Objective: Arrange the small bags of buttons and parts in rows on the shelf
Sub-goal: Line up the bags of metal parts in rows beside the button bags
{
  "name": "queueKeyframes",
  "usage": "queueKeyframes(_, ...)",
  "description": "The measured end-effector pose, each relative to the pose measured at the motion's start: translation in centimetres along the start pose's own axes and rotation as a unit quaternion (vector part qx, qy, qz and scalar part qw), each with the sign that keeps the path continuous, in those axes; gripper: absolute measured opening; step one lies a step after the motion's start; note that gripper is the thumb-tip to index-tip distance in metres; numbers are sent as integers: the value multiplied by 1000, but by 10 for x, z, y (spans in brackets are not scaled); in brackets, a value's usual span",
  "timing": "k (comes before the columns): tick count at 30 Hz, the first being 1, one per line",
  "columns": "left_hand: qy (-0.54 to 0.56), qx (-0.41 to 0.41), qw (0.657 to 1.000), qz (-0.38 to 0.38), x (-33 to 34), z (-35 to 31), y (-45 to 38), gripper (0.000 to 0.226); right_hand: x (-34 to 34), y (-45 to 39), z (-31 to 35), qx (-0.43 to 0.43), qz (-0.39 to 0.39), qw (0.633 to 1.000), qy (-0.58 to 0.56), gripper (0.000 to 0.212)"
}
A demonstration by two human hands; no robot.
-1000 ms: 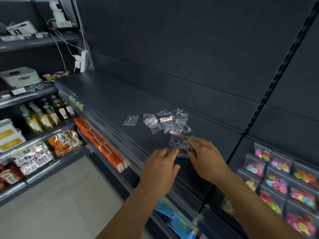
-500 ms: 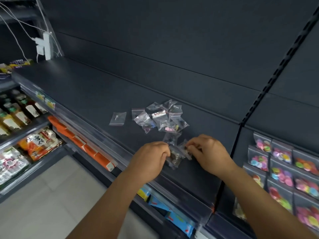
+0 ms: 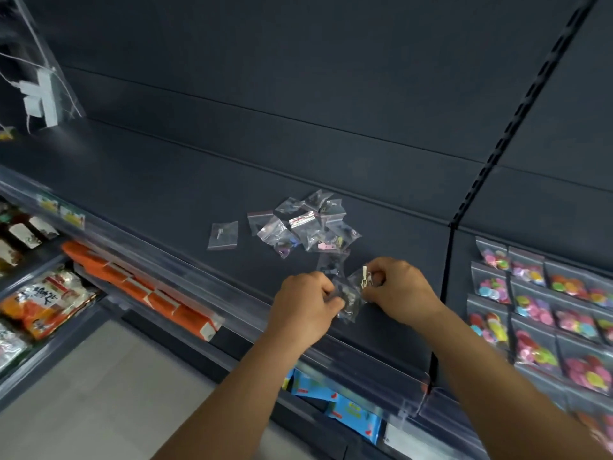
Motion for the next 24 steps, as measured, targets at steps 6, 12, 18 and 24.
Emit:
queueKeyframes(6,32,45,998,-27,-6,-5,-2,8,-8,9,-8,-12,-47,988,-149,14)
queueKeyframes(12,187,62,979,-41,-18,-7,-5,16,-14,23,-24,1,-80,935,-344,21)
queueKeyframes(18,309,69,948,-12,-17,-18,-13,22,-20,45,-28,-6,-107,884,-456,6)
queueKeyframes(24,348,61,935,5,7,-43,-17,8,-34,75,-42,-26,-153,782,-603,16)
Point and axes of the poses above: each hand's wrist, its own y-axis away from the middle knuckle, its own x-axis out of the palm, z = x × y, the point moved 10 cm from there along -y, towards the middle knuckle, and after that the axes turned 11 degrees about z, right-handed, at the moved point
